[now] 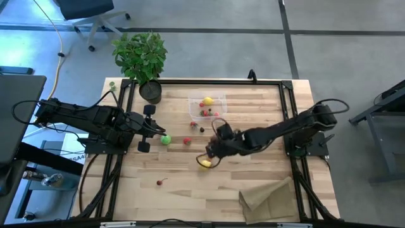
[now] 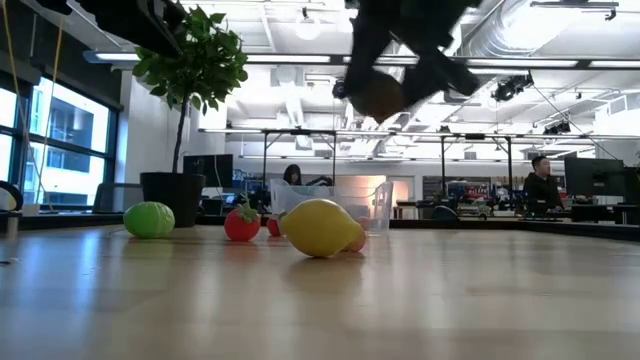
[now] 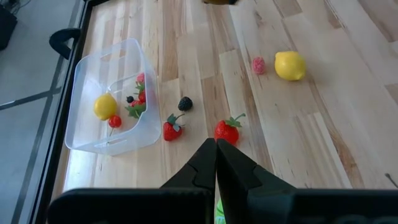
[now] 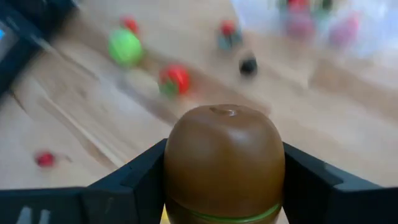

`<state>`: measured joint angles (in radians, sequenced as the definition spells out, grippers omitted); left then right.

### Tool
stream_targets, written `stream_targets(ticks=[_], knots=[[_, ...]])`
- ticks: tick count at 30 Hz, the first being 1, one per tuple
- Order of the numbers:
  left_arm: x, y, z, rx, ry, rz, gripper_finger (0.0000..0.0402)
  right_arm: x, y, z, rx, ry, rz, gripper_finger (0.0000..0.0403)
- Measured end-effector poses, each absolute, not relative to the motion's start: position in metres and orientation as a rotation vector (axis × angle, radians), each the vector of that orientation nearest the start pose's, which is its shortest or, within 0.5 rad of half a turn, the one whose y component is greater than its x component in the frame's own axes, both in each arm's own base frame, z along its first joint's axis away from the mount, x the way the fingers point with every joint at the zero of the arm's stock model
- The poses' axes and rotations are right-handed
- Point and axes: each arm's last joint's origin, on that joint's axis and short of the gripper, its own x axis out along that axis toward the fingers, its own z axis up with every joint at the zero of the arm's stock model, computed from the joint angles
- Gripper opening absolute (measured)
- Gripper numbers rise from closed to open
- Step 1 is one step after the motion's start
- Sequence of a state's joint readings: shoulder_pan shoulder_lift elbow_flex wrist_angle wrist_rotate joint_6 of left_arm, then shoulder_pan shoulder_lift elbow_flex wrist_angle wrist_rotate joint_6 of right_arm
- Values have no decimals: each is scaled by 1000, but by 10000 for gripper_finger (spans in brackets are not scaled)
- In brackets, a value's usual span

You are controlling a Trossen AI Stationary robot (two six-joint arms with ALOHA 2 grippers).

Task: Pick and placing Produce into tupperware
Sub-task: Put the kiwi into the transparent bin

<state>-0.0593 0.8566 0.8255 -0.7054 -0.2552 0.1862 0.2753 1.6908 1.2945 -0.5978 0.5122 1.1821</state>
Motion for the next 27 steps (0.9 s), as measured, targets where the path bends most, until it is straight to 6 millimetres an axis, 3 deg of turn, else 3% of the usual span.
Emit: stream_targets(ticks=[6,13,21,27], knots=[[165,-2,291,293,745,119,3,345,47,275,678,523,-707,231],[165,-2,291,293,745,119,3,344,-23,292,574,520,-692,231],[165,-2,291,293,745,119,3,330,-106,292,522,580,-686,231],[165,-2,291,293,745,119,3,326,-146,274,536,657,-623,231]])
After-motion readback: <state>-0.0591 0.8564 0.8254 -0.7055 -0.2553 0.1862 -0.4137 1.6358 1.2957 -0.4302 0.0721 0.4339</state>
